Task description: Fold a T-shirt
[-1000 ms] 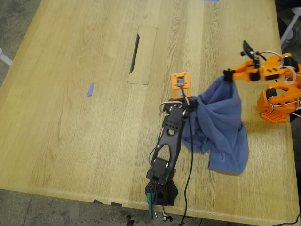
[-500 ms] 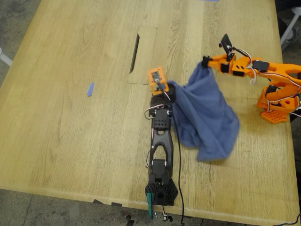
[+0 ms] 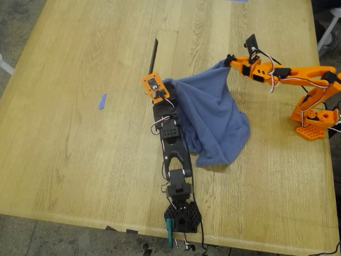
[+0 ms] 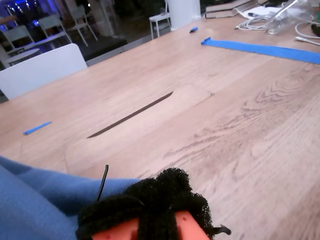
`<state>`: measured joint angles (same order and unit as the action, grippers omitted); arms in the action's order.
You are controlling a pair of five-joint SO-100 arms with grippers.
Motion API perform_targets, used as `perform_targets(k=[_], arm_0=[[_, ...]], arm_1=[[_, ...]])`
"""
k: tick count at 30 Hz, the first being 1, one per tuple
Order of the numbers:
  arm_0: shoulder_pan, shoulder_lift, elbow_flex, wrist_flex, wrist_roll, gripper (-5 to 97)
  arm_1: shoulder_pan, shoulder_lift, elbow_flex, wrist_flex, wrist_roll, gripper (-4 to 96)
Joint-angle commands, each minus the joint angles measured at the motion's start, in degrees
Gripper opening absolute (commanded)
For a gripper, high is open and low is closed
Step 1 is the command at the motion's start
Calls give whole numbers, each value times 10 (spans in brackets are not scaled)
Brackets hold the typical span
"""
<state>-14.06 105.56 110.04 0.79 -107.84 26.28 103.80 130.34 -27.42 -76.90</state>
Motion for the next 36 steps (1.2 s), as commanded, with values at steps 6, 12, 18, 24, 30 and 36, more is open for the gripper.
perform_targets(k=[6,12,18,24,30,36], arm_0=[[-45,-33,-66,-111,4,-2],[-49,-77,-77,-175,11,-2],[-80,-164,-171,-209,14,-2],[-104,-286,-352,-221,13,-2],[-94,-269,-378,-138,12,-2],[-68,-192,-360,-18,15,-1]], arm_1=[[24,-86,-109,-46,-4,-3],[29,-142,-136,-86,-6,-3],[54,-208,-205,-105,-8,-3],[85,-308,-361,-91,-4,-3],[83,-336,-461,-17,-2,-3],[77,-301,-470,52,-4,-3]])
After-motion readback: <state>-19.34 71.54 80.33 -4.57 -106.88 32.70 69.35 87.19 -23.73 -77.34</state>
